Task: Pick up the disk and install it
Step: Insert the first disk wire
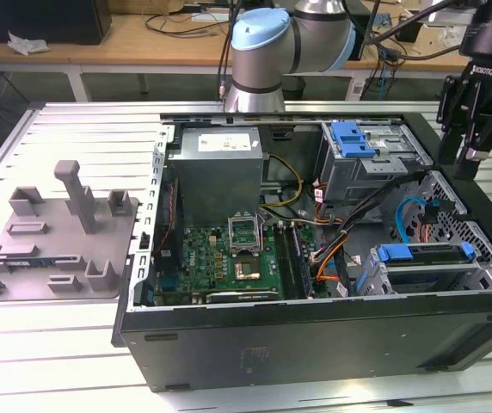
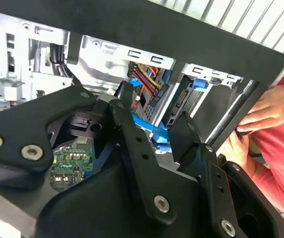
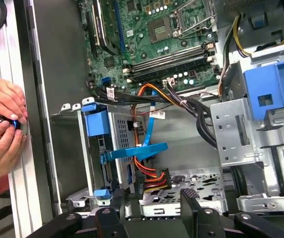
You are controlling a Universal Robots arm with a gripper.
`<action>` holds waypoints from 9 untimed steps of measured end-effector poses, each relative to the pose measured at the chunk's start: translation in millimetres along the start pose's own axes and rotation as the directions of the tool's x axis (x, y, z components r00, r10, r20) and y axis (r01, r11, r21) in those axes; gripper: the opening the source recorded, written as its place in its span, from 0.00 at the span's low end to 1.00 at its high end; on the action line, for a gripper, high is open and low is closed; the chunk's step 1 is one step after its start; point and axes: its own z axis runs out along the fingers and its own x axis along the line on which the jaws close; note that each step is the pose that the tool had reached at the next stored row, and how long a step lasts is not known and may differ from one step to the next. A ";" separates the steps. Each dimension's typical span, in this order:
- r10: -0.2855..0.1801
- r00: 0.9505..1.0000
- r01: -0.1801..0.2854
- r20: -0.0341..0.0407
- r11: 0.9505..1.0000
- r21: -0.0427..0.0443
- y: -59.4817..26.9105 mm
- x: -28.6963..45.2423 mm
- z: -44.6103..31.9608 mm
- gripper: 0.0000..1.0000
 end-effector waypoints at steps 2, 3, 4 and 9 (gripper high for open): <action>0.004 0.999 -0.004 -0.041 1.000 0.006 -0.3 1.0 0.5 0.56; 0.005 0.998 -0.005 -0.058 1.000 0.009 -0.4 1.1 0.5 0.56; 0.007 0.997 -0.006 -0.079 1.000 0.011 -0.4 1.1 0.6 0.56; 0.019 0.994 -0.018 -0.108 1.000 0.012 -0.6 -0.8 6.0 0.56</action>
